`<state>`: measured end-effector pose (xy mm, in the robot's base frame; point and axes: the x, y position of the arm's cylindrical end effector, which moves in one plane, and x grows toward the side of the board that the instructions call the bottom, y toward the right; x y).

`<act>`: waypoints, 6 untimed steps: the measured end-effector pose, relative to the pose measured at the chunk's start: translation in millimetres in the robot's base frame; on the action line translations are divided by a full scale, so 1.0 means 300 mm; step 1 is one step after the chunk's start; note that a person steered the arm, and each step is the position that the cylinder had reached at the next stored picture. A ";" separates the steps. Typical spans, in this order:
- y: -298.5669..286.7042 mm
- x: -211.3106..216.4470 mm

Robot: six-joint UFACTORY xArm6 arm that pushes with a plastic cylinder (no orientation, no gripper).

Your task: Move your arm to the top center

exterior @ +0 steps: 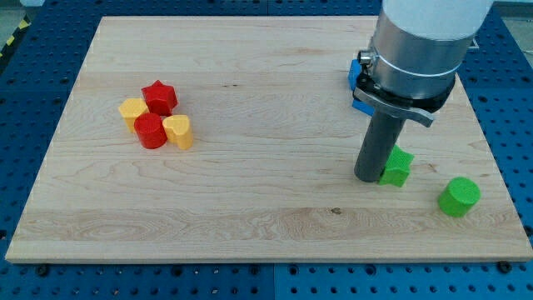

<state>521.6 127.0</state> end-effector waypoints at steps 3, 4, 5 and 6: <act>-0.105 -0.110; -0.233 -0.337; -0.281 -0.616; -0.281 -0.817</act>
